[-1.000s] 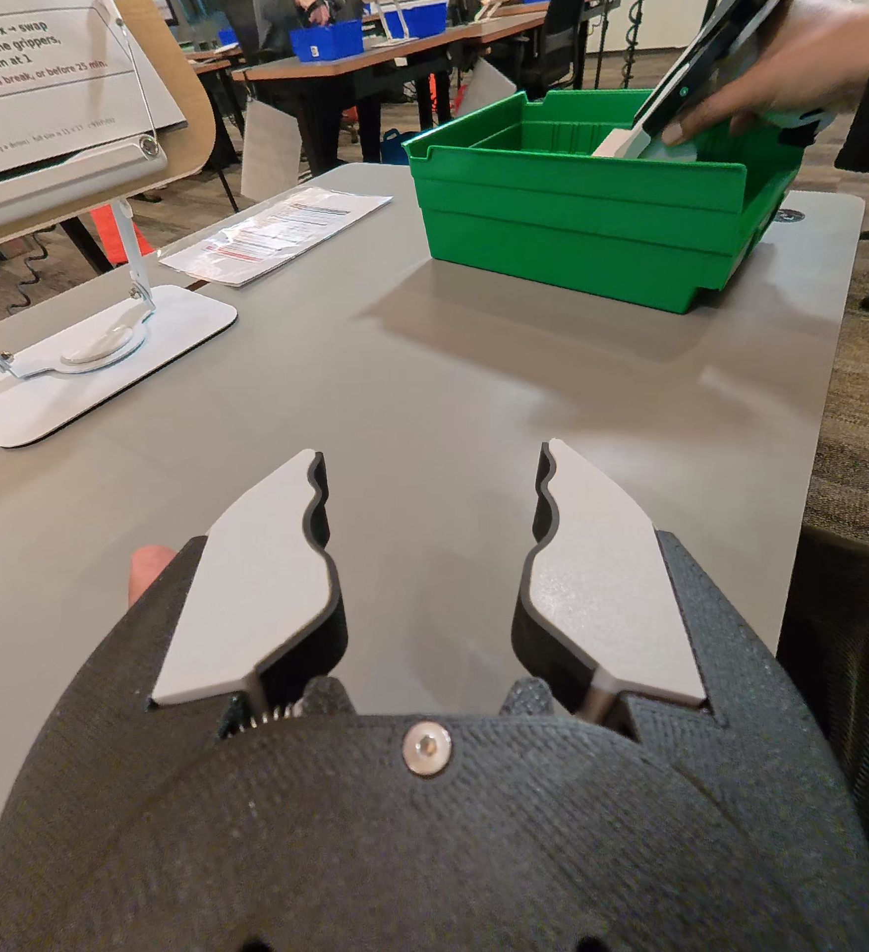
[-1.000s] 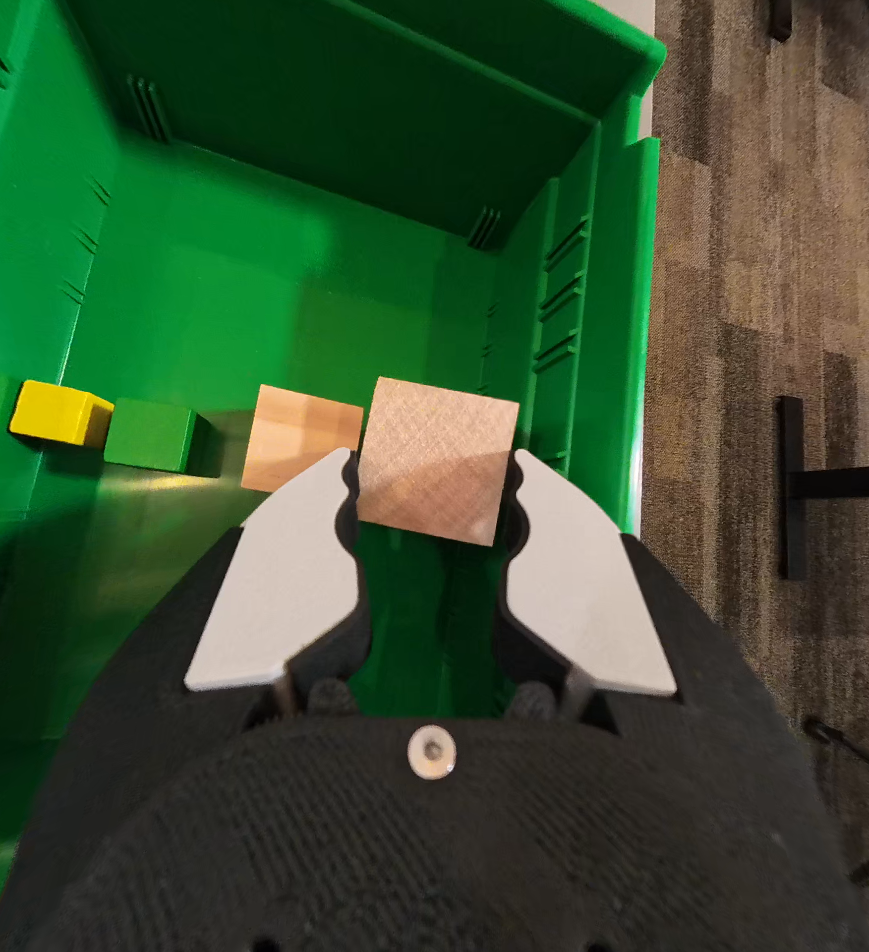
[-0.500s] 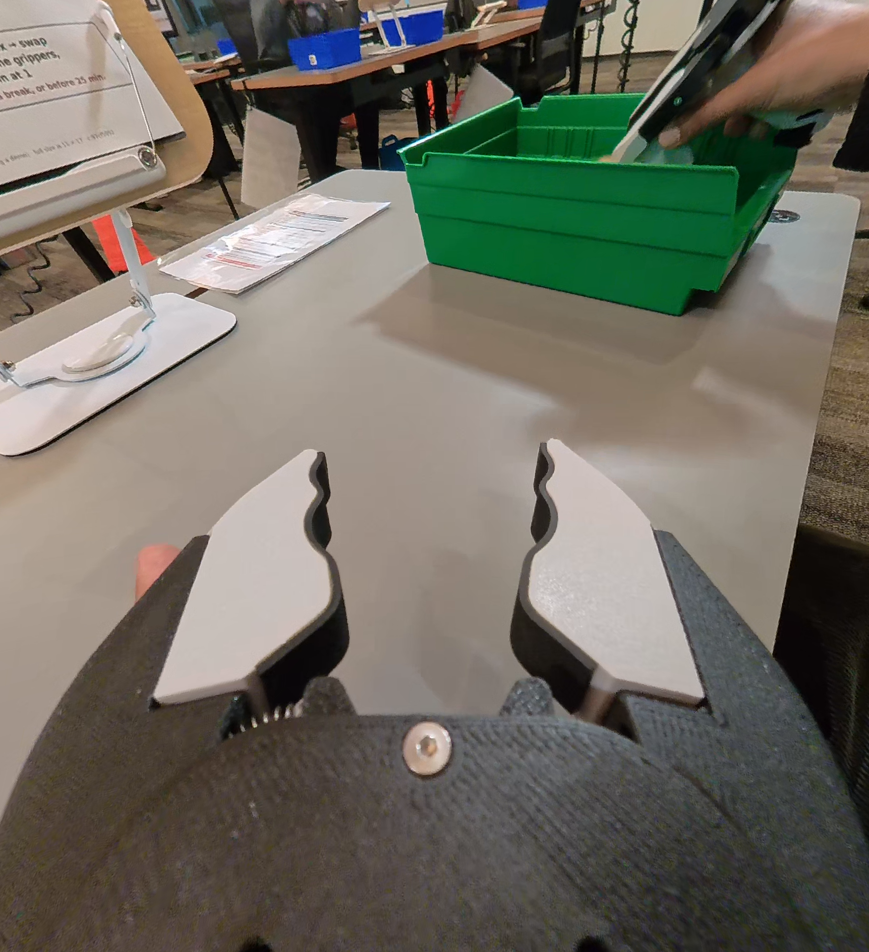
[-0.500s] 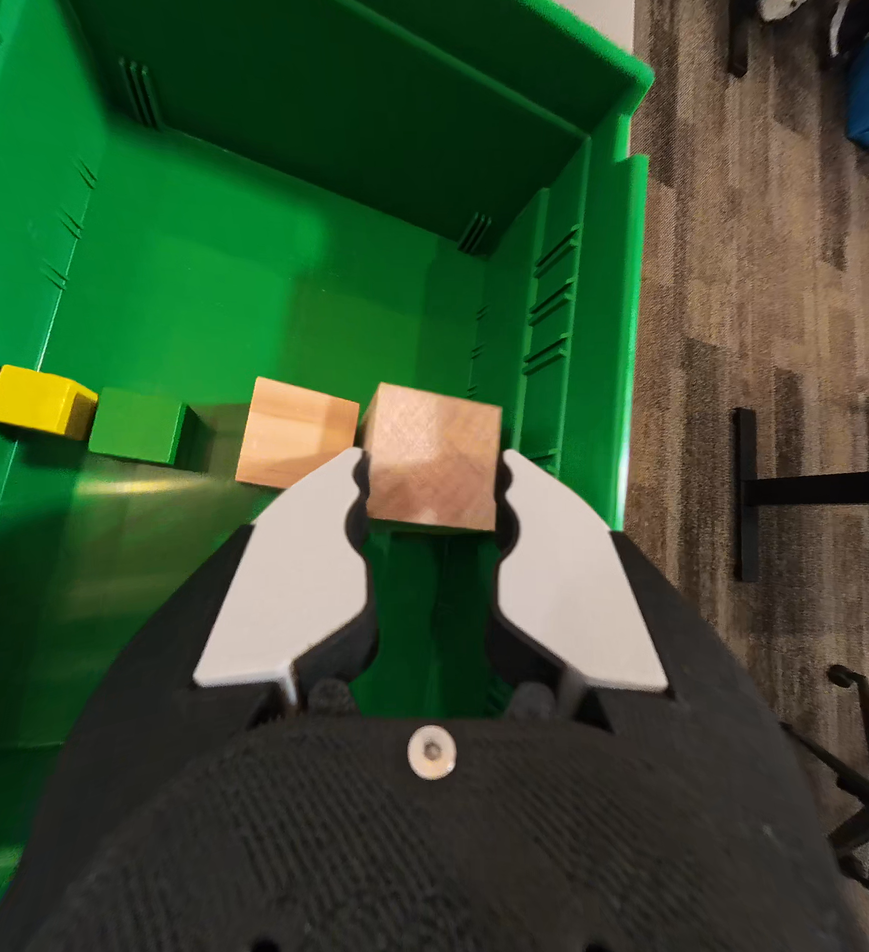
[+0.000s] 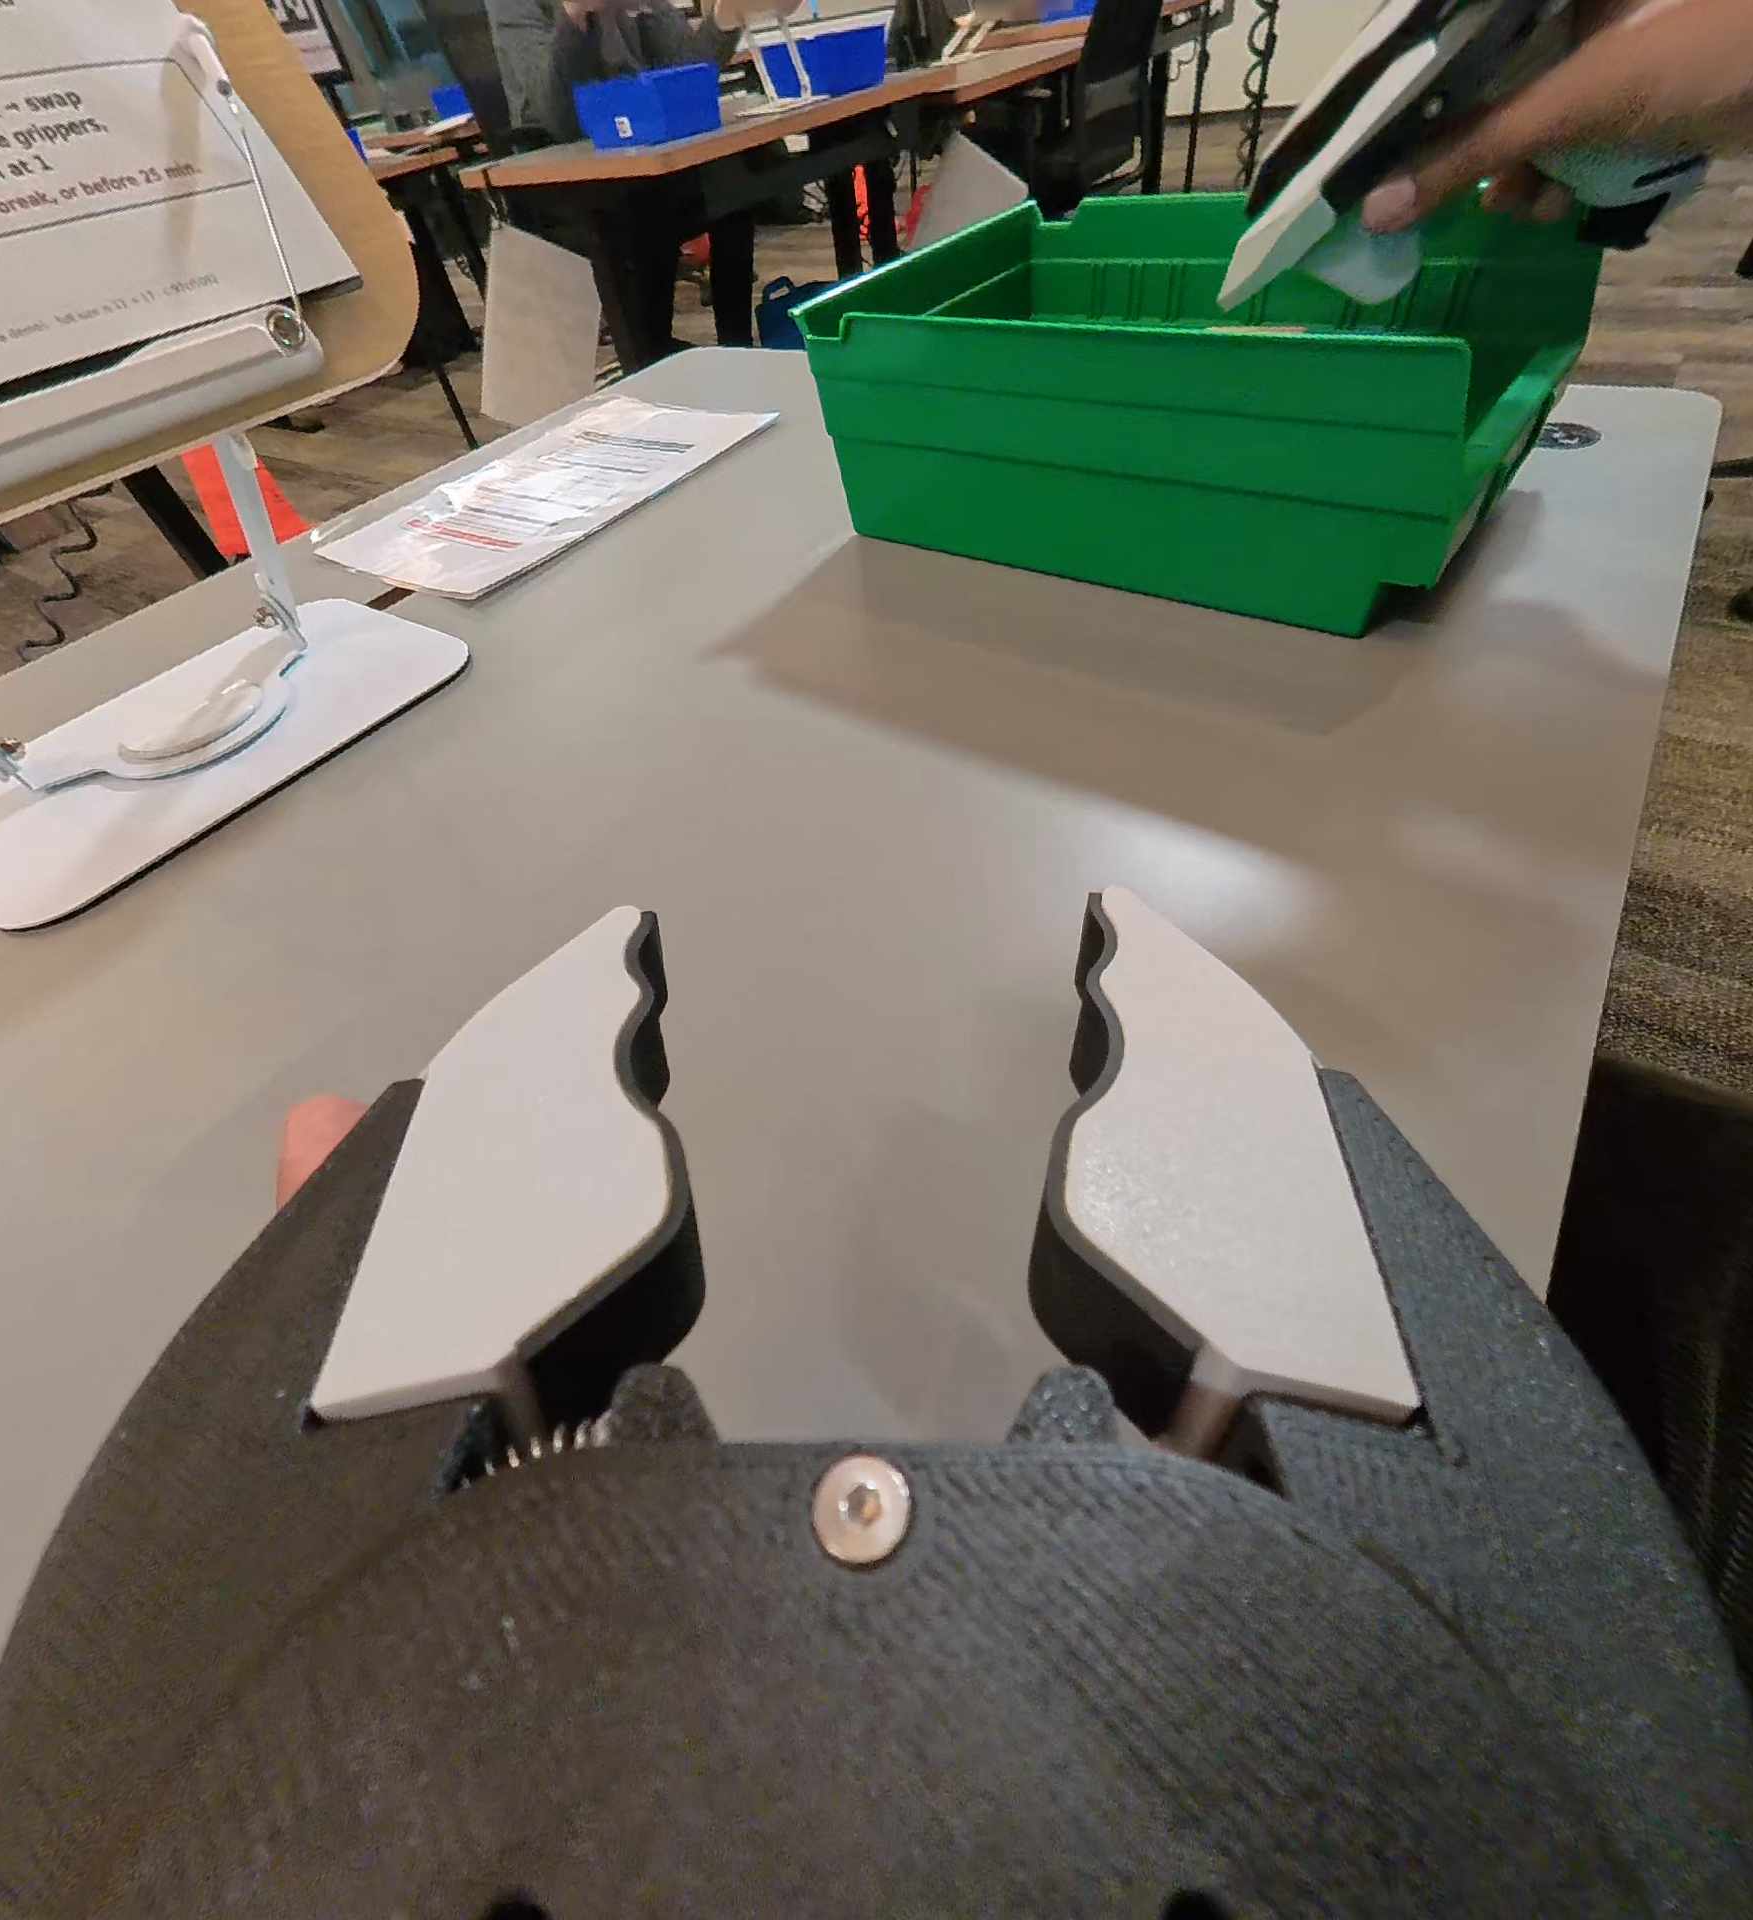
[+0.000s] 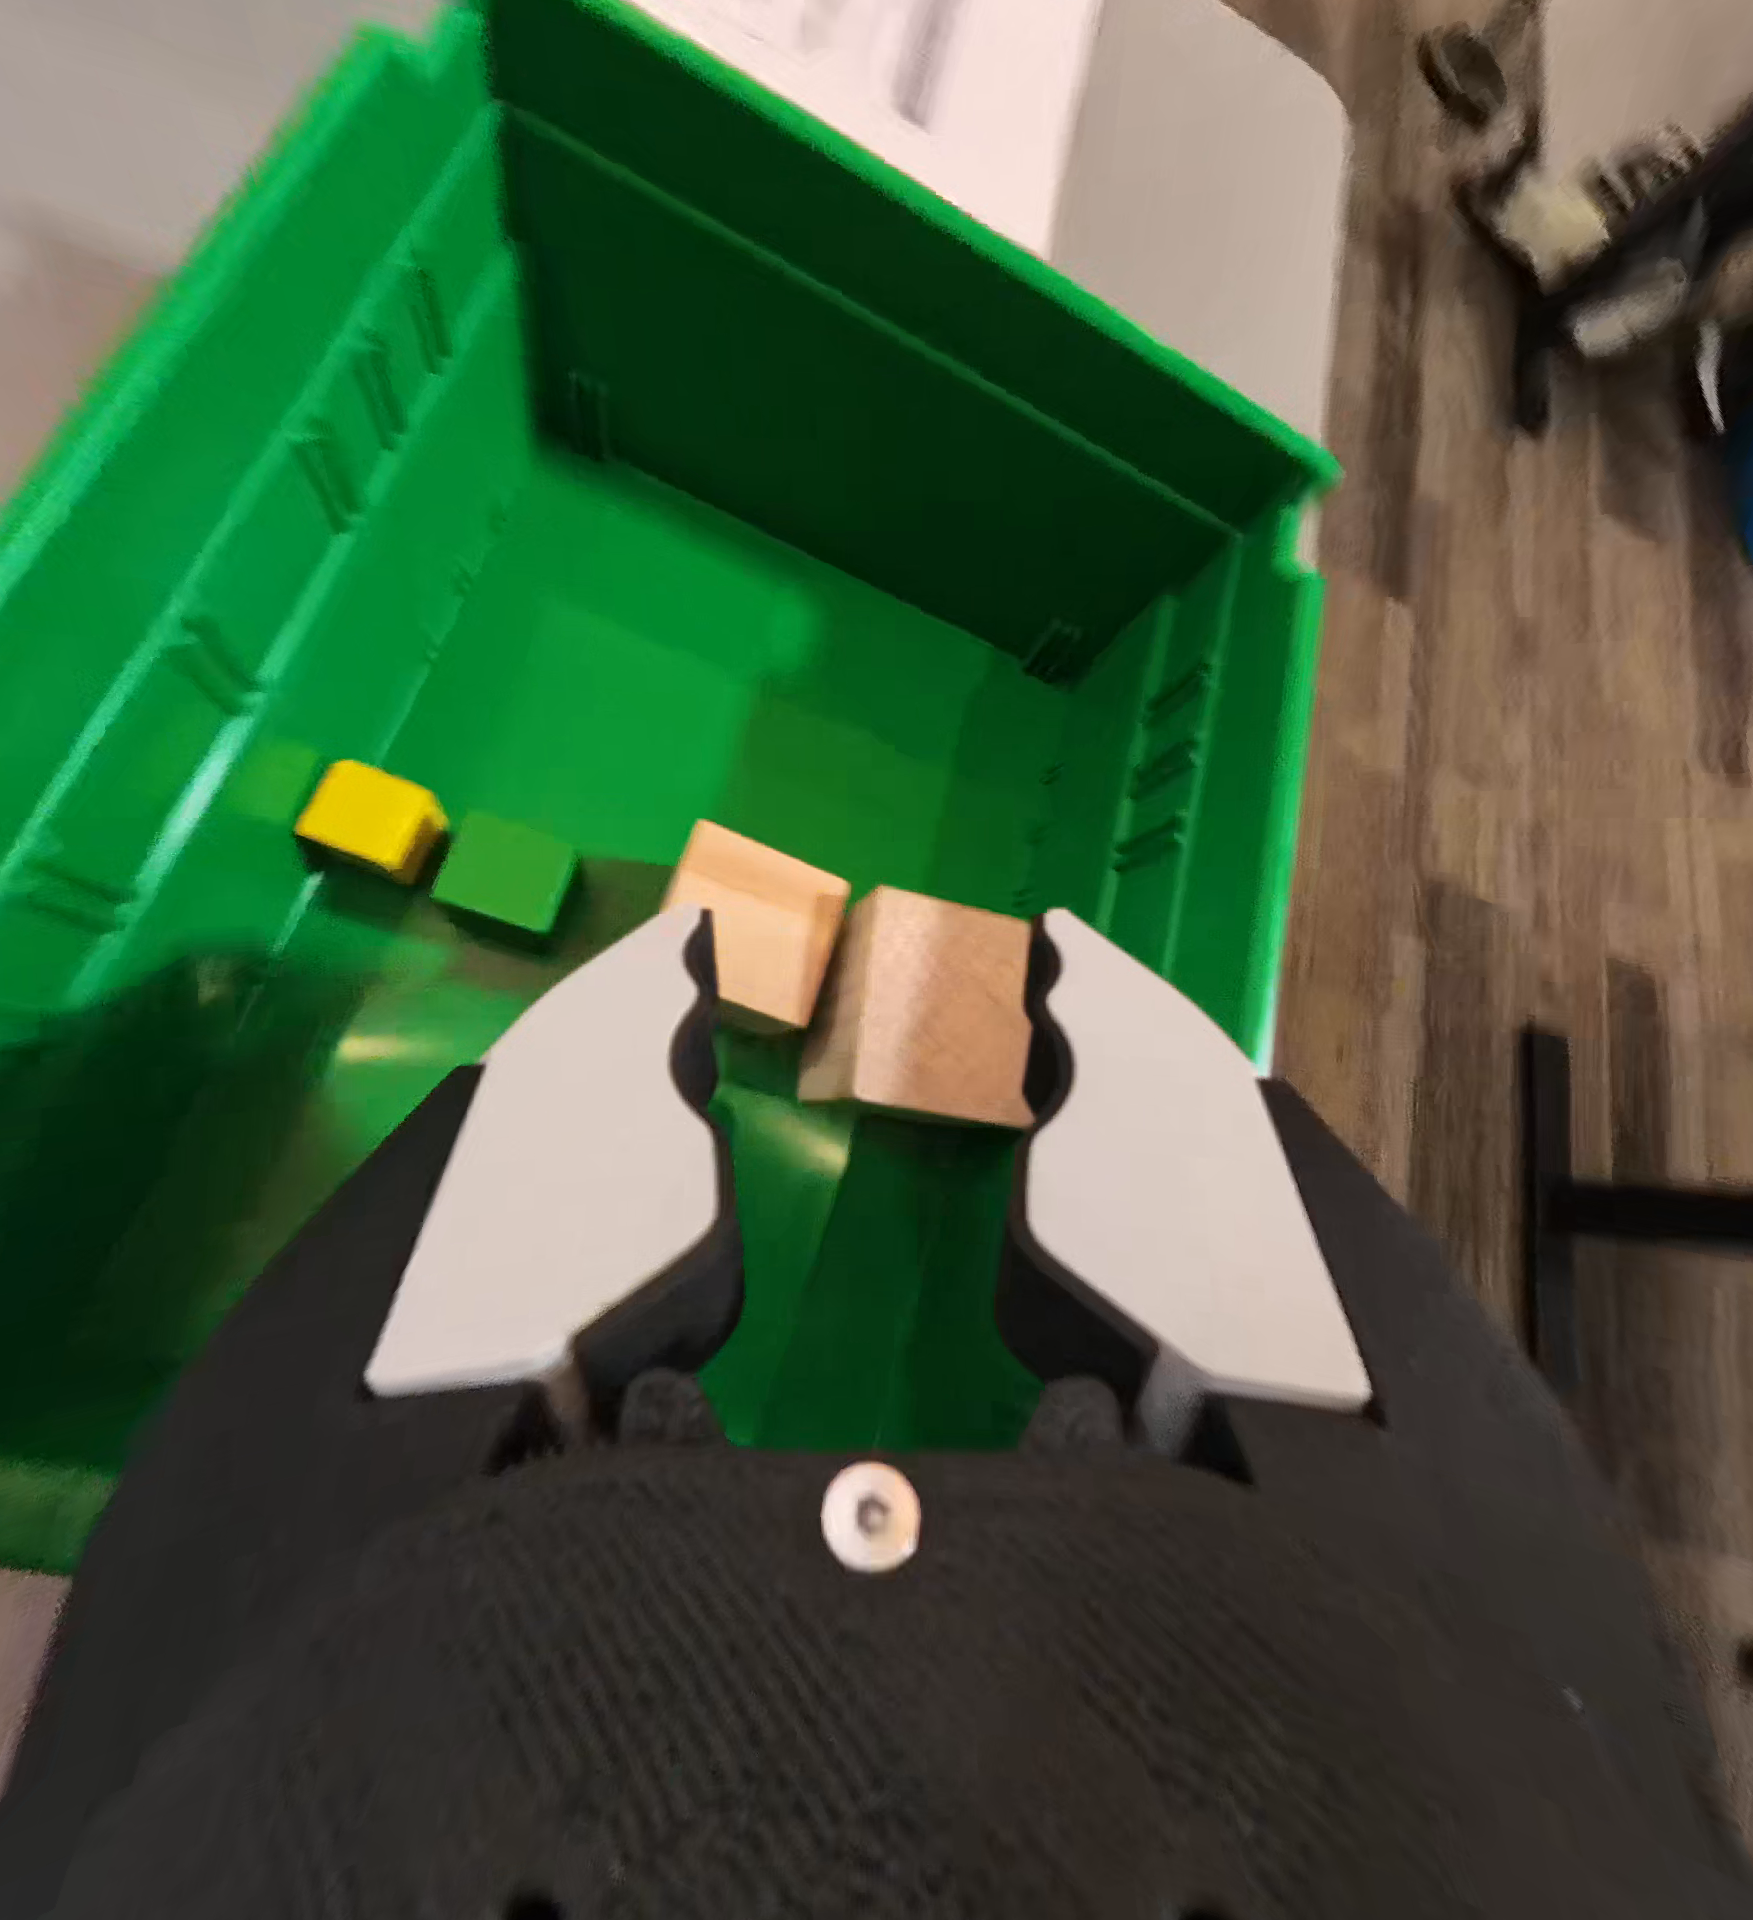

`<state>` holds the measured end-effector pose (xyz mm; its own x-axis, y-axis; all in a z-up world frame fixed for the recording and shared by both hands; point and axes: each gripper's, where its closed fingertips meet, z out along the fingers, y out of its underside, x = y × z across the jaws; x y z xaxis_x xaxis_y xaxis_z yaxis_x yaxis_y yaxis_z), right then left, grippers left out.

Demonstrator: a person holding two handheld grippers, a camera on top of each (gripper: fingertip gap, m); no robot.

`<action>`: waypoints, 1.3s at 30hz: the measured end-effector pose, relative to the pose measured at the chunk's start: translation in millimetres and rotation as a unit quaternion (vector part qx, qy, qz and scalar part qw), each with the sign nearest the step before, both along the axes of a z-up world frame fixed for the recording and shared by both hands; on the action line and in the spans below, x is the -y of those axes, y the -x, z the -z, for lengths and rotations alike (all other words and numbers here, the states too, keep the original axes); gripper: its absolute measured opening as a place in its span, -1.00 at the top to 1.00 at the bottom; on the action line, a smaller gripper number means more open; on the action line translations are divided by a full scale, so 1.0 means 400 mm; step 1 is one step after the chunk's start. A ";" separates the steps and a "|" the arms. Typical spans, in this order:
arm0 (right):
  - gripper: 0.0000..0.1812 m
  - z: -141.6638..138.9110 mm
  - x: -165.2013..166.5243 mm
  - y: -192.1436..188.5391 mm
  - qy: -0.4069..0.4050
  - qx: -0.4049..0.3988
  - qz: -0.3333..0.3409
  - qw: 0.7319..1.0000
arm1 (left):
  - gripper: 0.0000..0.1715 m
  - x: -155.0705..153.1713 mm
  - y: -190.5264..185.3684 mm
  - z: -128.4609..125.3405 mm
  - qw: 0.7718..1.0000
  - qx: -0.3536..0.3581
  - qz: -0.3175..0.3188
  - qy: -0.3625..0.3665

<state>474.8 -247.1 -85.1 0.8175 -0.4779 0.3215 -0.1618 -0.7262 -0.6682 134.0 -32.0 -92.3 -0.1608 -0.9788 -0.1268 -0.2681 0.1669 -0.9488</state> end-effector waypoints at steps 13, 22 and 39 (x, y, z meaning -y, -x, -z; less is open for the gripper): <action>0.17 0.100 -0.049 0.075 0.213 -0.089 -0.298 0.926 | 0.13 -0.005 -0.002 0.000 1.000 0.006 -0.008 -0.010; 0.24 0.162 -0.048 0.057 0.338 -0.073 -0.344 0.873 | 0.14 -0.024 -0.004 0.007 1.000 0.003 -0.015 -0.006; 0.32 0.161 -0.045 0.066 0.387 -0.036 -0.363 0.847 | 0.15 -0.022 -0.003 0.009 1.000 0.001 -0.015 -0.004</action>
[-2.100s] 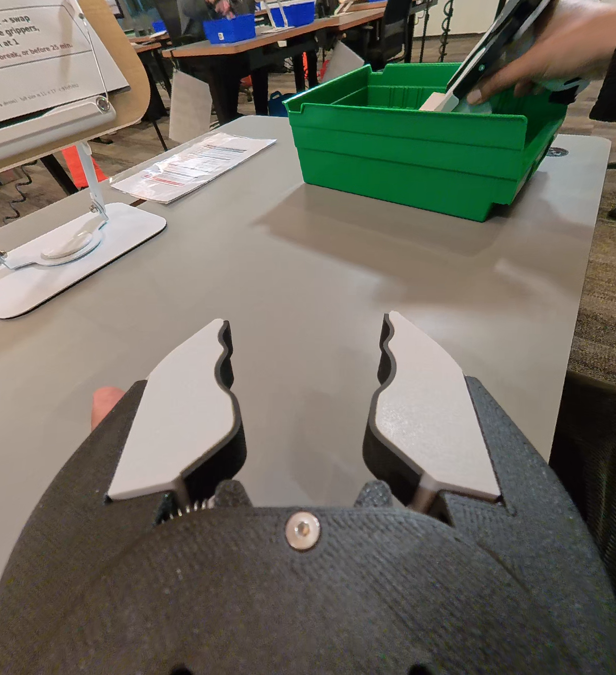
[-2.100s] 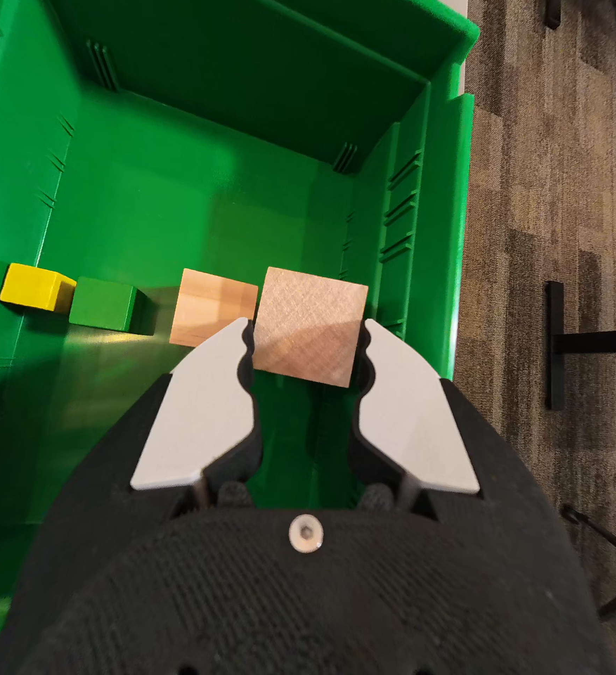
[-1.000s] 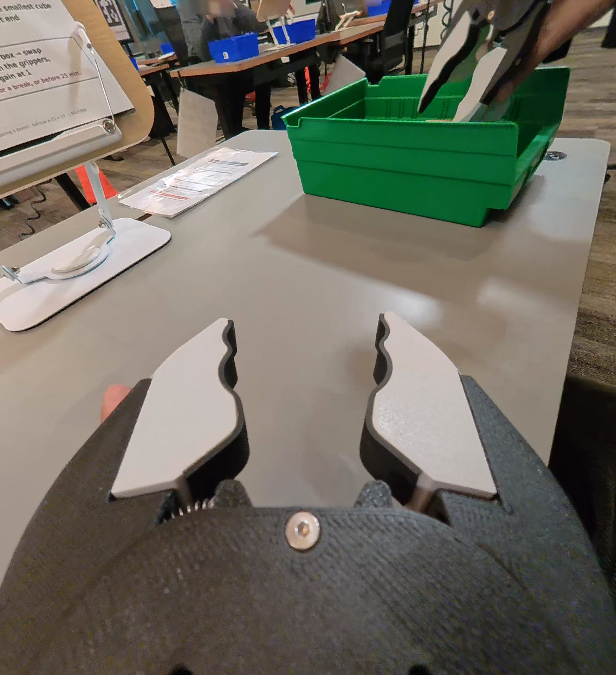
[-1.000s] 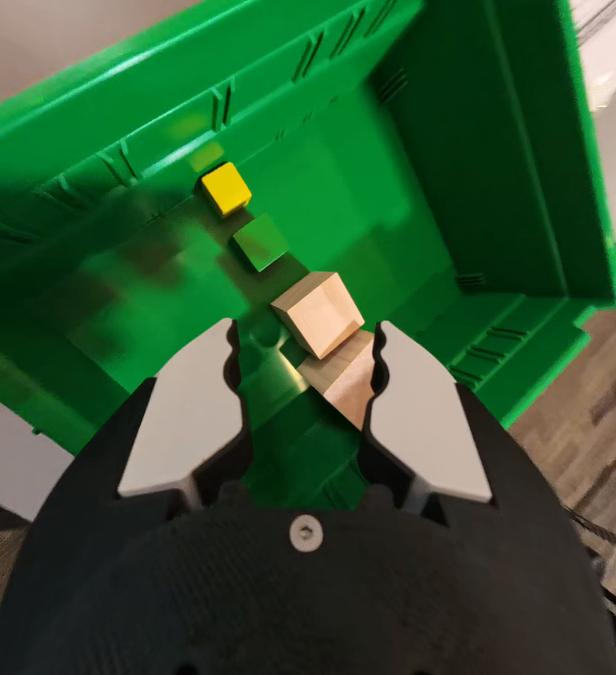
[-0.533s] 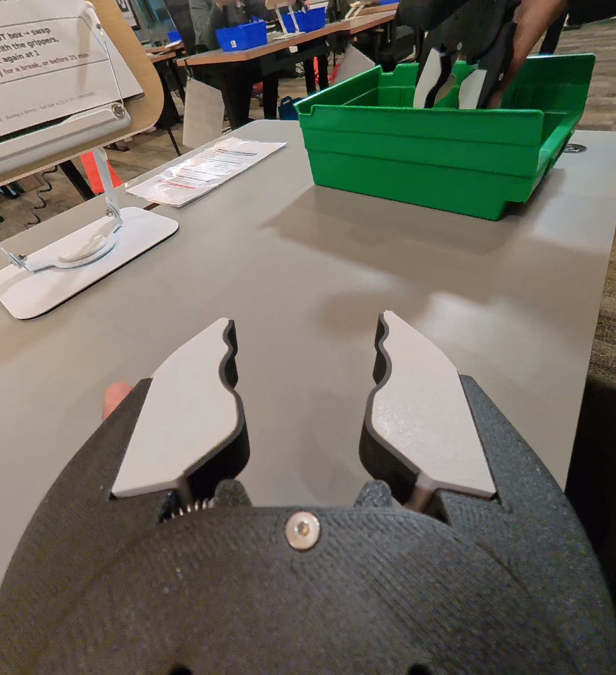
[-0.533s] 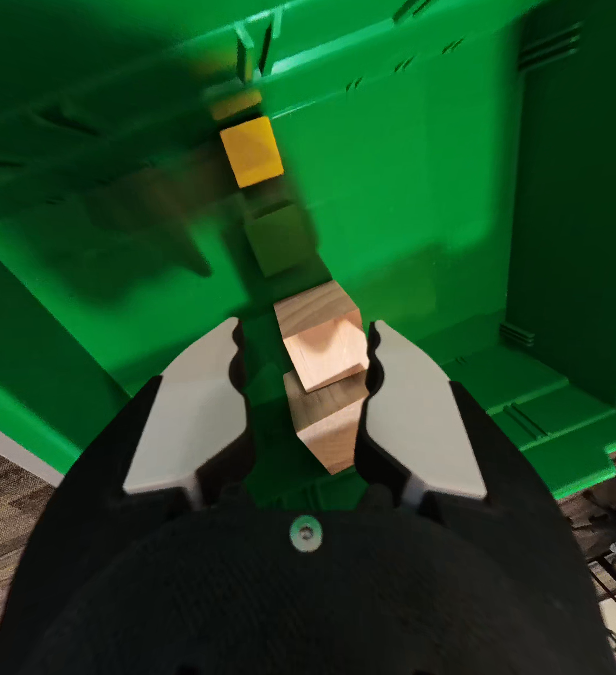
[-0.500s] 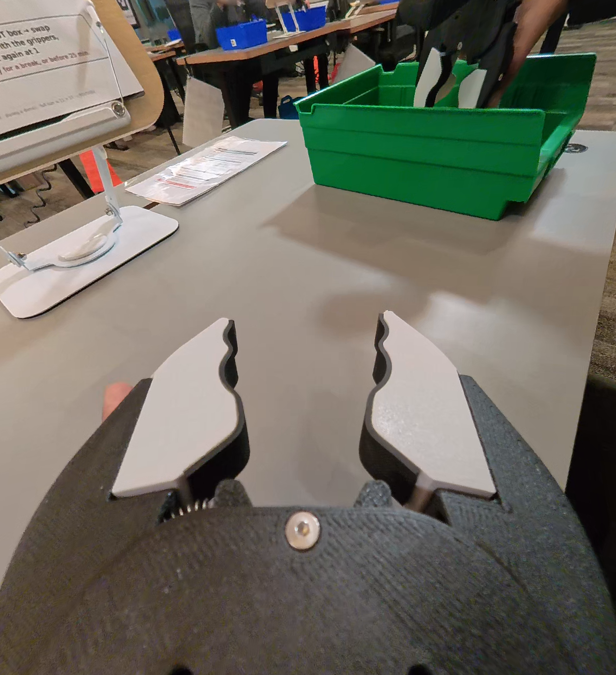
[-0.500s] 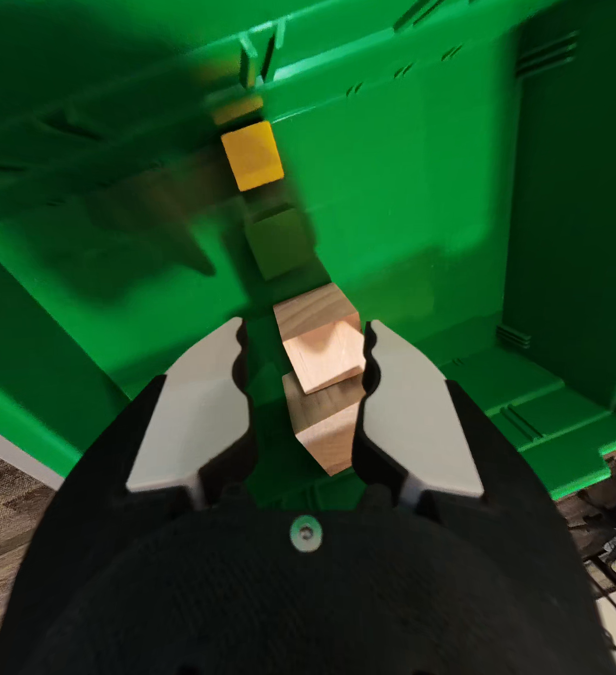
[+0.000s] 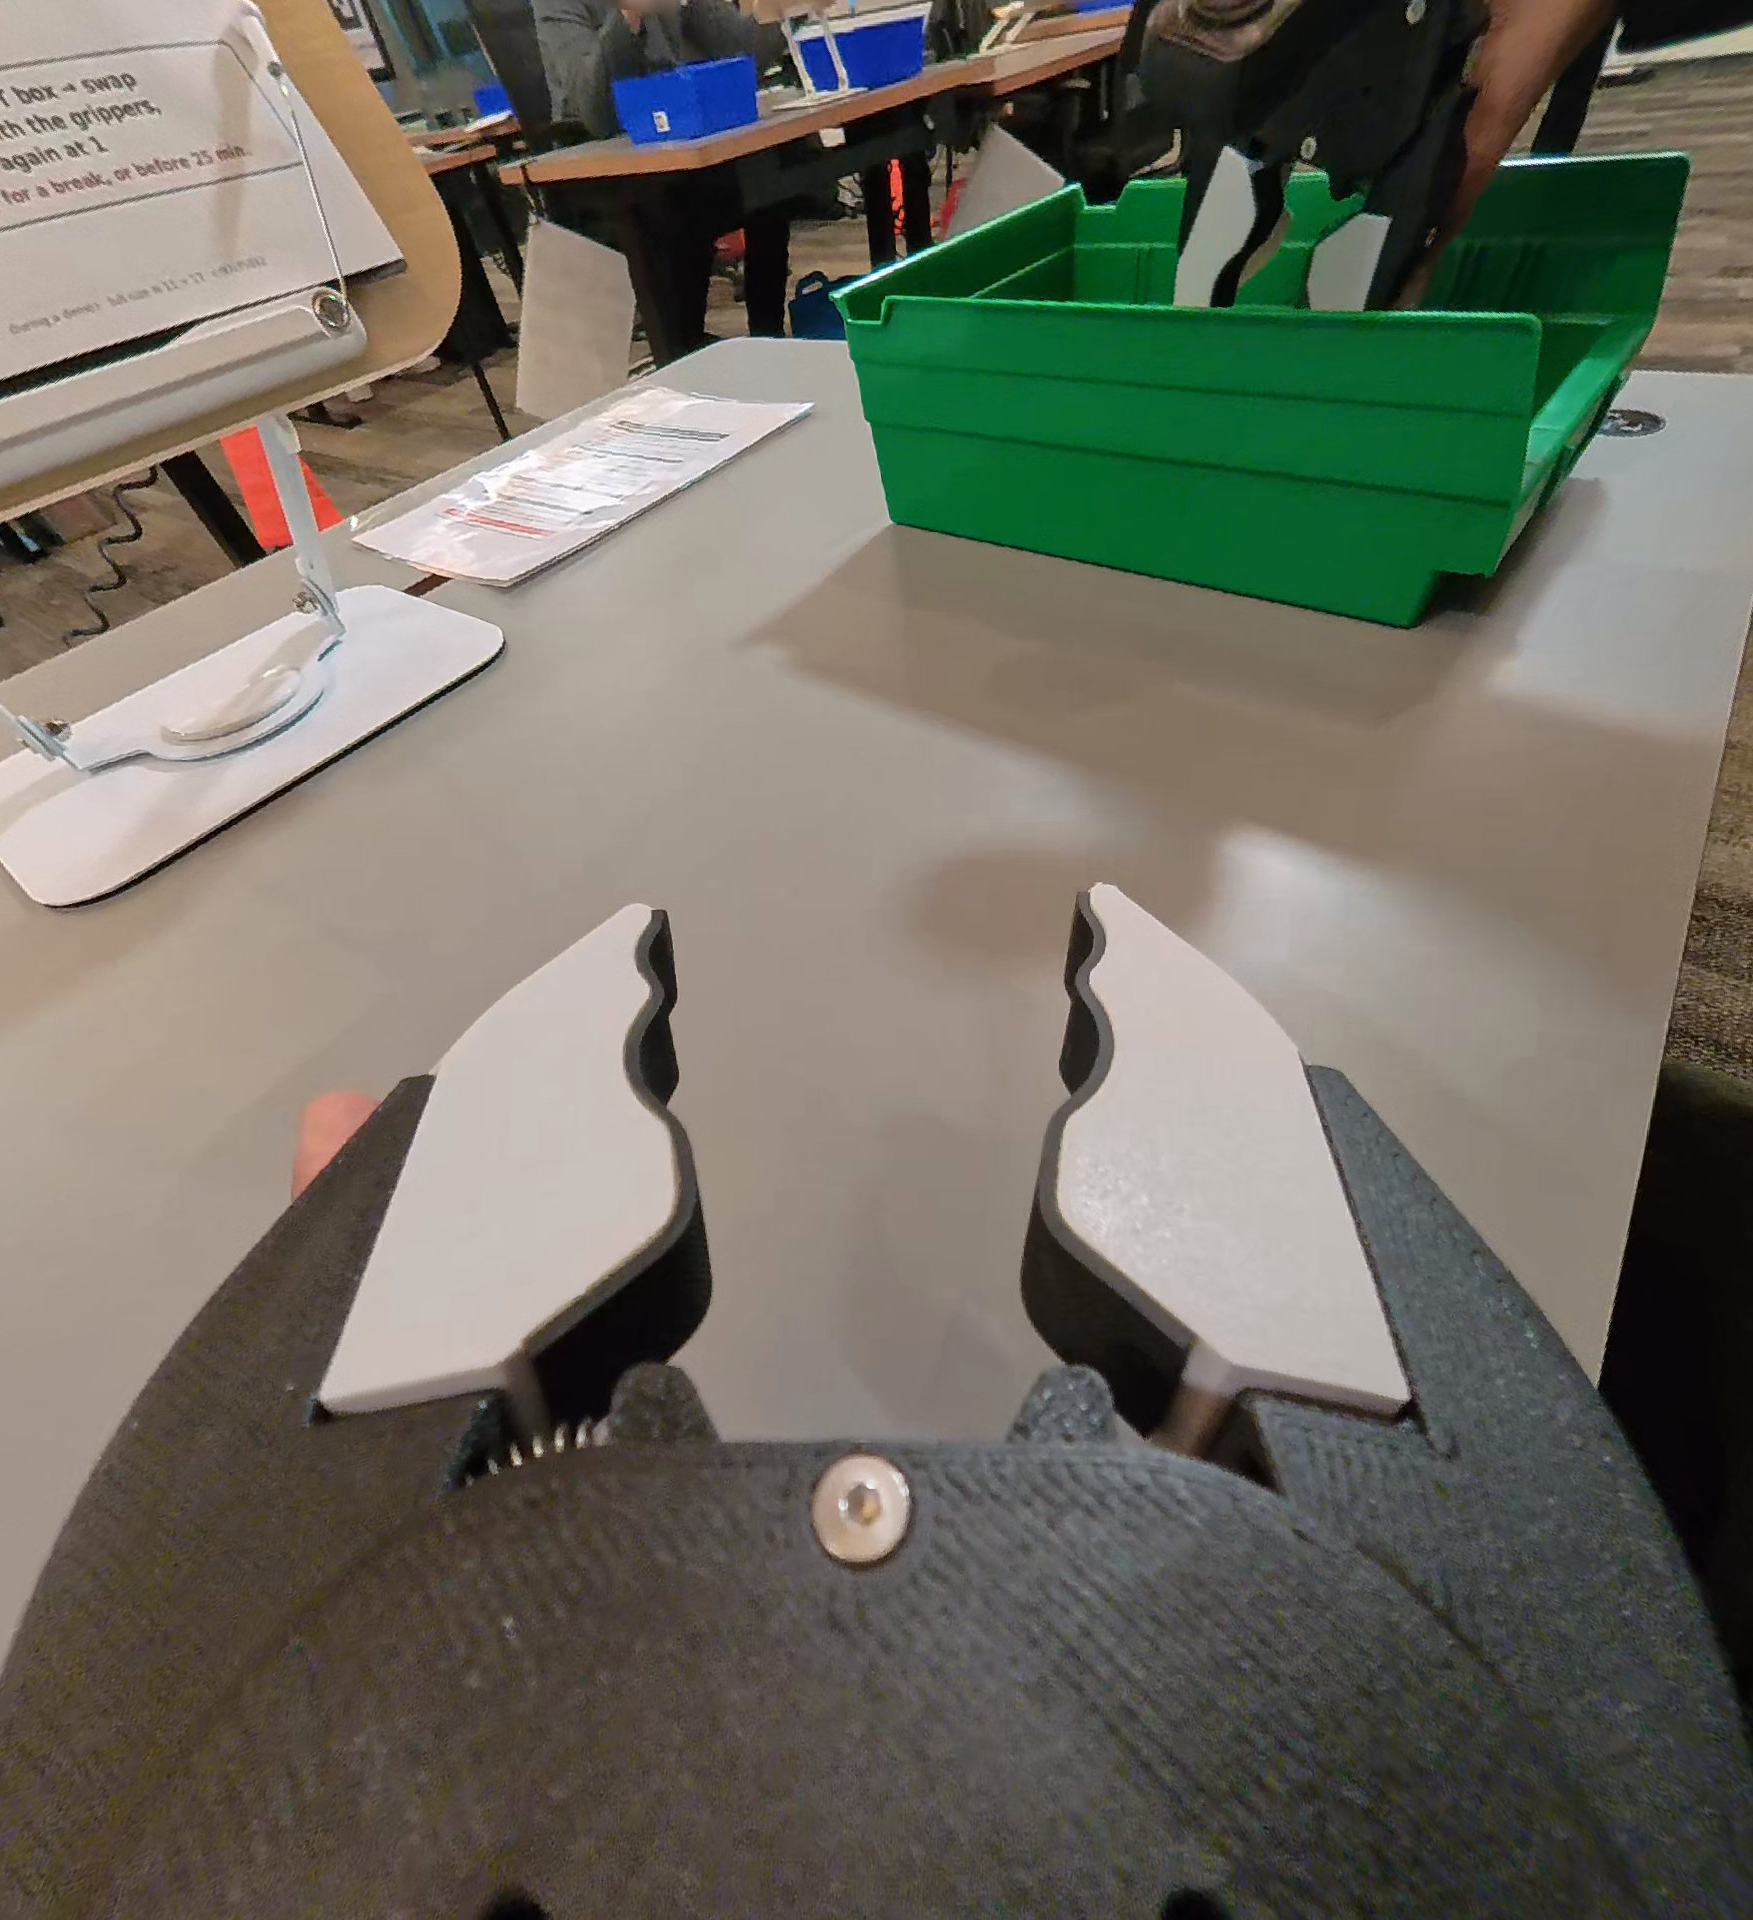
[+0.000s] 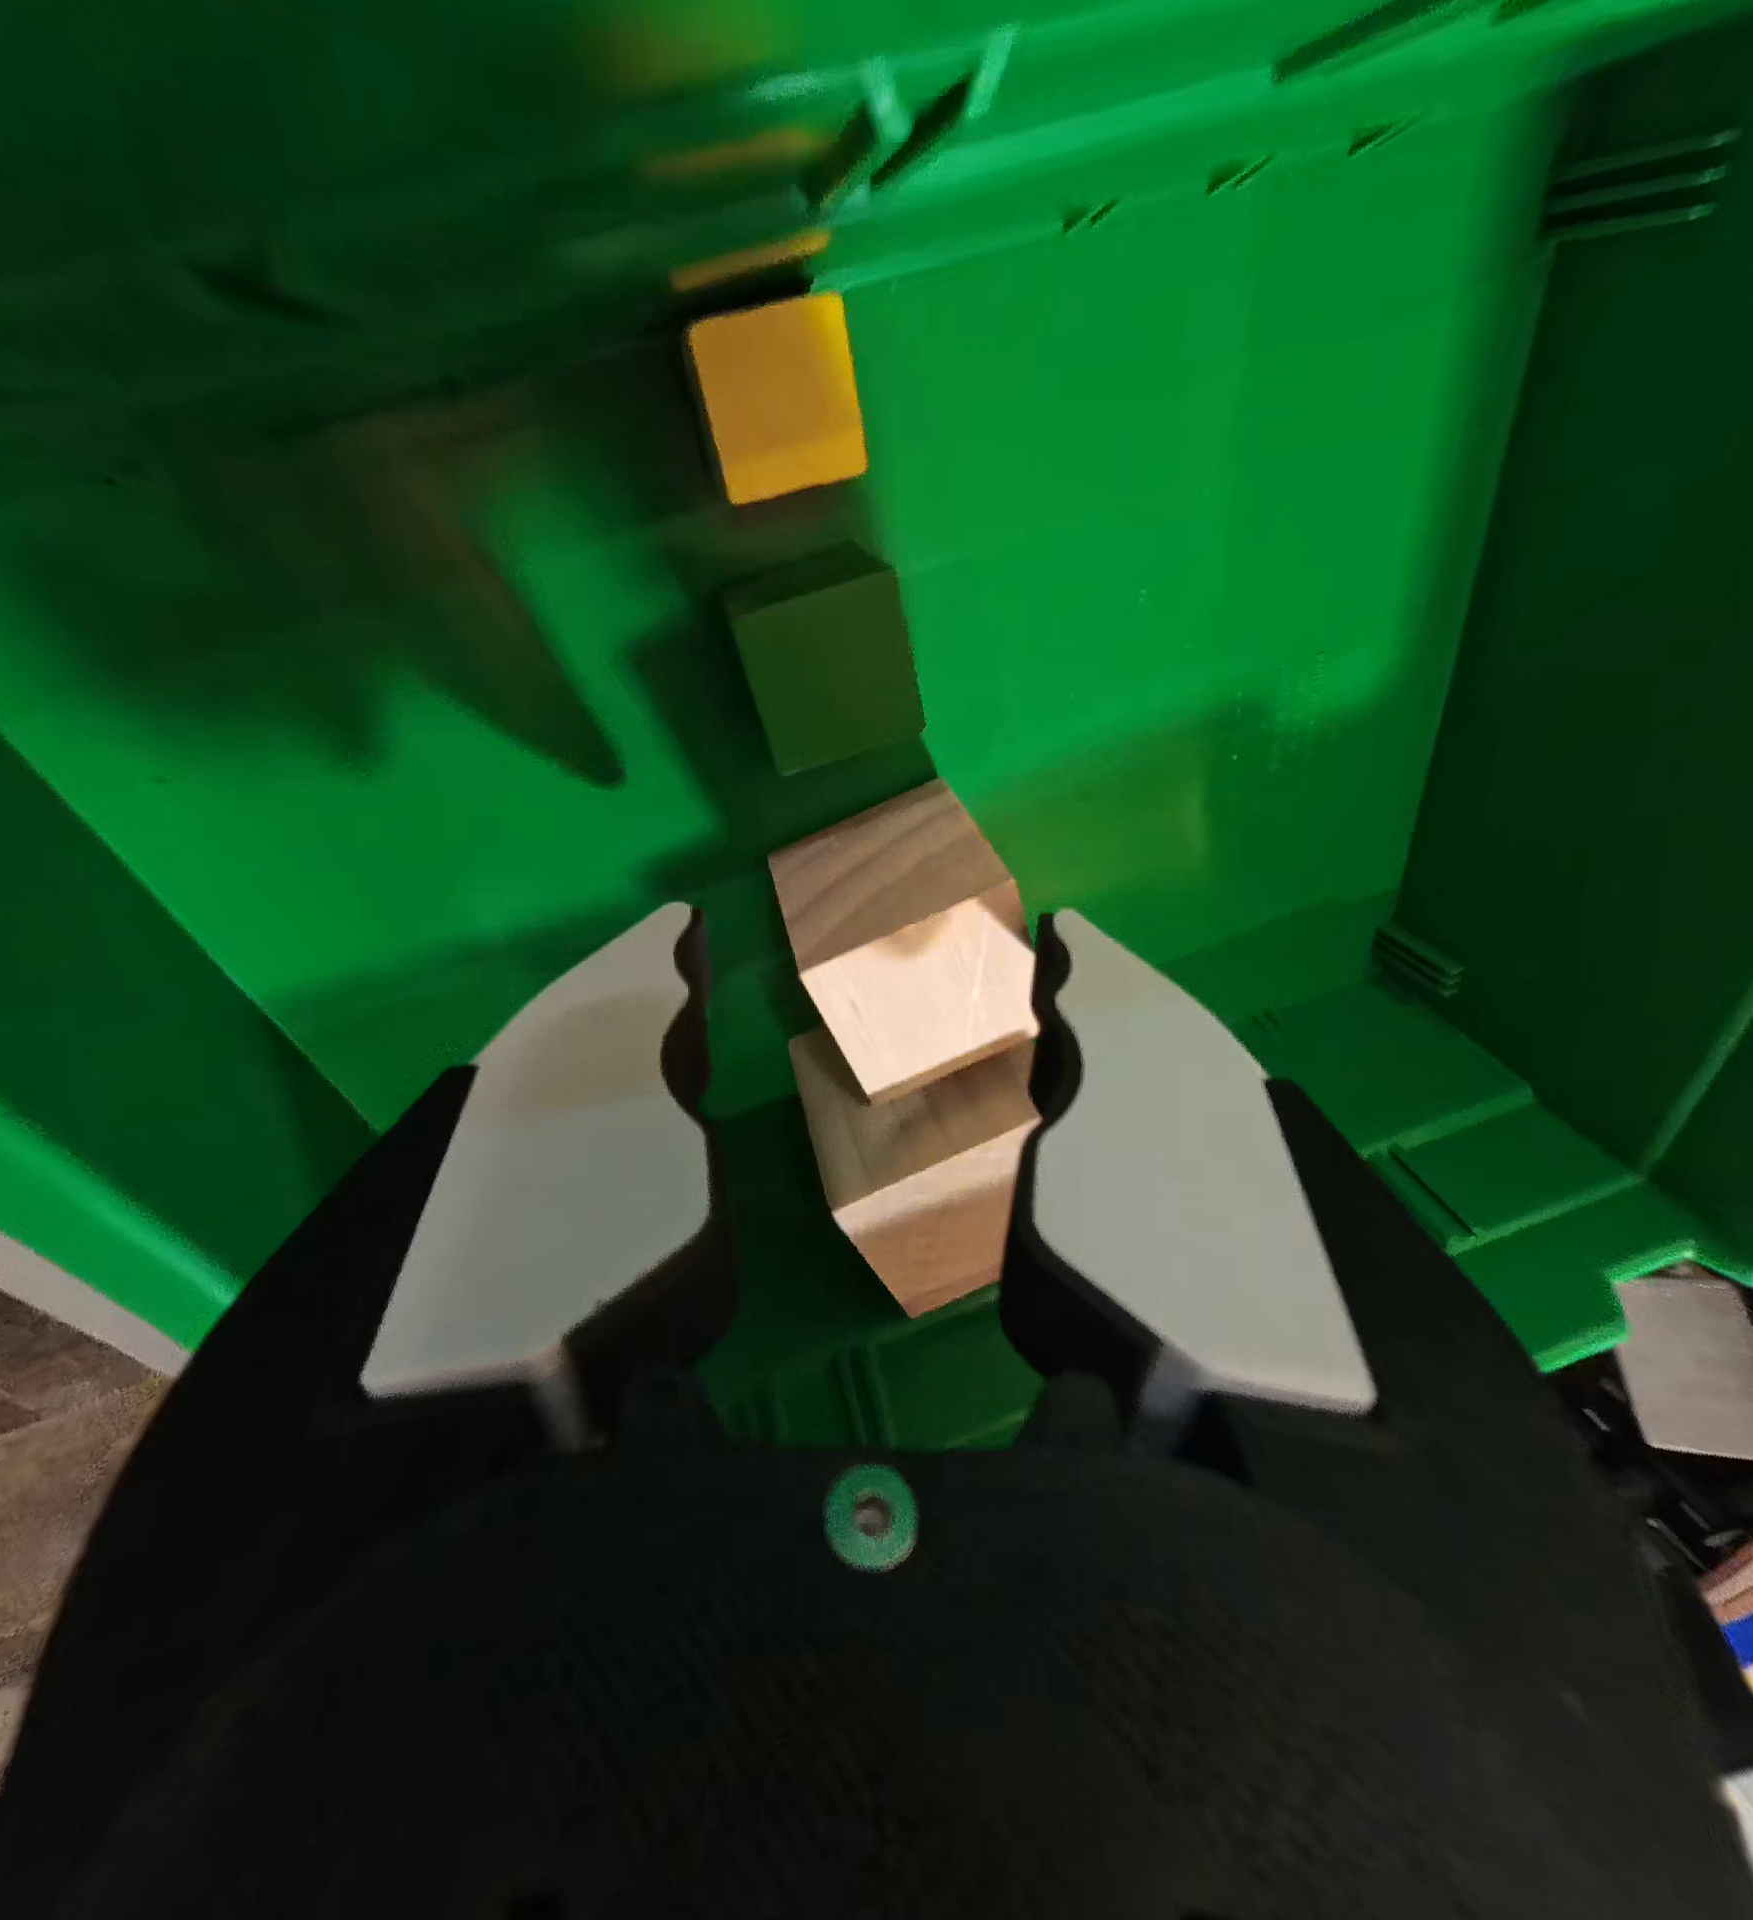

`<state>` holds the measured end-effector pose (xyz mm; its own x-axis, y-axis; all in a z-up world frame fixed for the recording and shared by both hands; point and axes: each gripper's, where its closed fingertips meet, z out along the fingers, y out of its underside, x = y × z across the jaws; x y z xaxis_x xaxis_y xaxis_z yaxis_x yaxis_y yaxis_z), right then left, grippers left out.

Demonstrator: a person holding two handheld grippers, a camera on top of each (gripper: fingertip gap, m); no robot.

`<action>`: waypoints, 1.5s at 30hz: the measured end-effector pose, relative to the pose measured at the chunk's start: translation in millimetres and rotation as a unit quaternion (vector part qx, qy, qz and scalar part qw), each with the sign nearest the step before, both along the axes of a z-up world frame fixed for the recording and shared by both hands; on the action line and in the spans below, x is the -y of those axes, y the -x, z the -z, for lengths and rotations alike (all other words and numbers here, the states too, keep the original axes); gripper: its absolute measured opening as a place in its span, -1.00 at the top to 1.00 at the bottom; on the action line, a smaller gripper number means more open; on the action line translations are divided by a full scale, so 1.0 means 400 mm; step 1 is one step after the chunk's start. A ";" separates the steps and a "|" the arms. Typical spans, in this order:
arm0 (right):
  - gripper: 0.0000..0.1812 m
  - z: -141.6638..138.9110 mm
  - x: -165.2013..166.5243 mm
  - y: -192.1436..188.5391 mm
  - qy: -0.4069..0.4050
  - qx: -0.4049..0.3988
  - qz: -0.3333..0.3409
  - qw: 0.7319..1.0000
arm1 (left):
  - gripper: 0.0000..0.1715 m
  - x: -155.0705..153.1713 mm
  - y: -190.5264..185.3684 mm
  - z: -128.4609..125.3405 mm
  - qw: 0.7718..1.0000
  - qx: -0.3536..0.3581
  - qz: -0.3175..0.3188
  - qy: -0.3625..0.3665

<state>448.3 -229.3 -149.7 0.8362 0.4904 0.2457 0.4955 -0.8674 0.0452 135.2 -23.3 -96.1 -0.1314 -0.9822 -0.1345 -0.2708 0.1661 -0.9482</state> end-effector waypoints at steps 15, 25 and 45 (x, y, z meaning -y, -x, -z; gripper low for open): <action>0.49 -0.004 0.005 -0.005 0.005 0.033 0.006 0.999 | 0.16 -0.003 -0.001 0.005 1.000 -0.002 -0.002 -0.001; 0.49 -0.005 0.006 -0.004 -0.003 0.038 0.025 0.999 | 0.16 -0.003 -0.001 0.004 1.000 -0.001 -0.003 -0.003; 0.18 -0.387 -0.142 0.302 -0.493 -0.205 0.177 0.827 | 0.24 -0.004 -0.002 -0.014 0.999 0.006 -0.002 0.052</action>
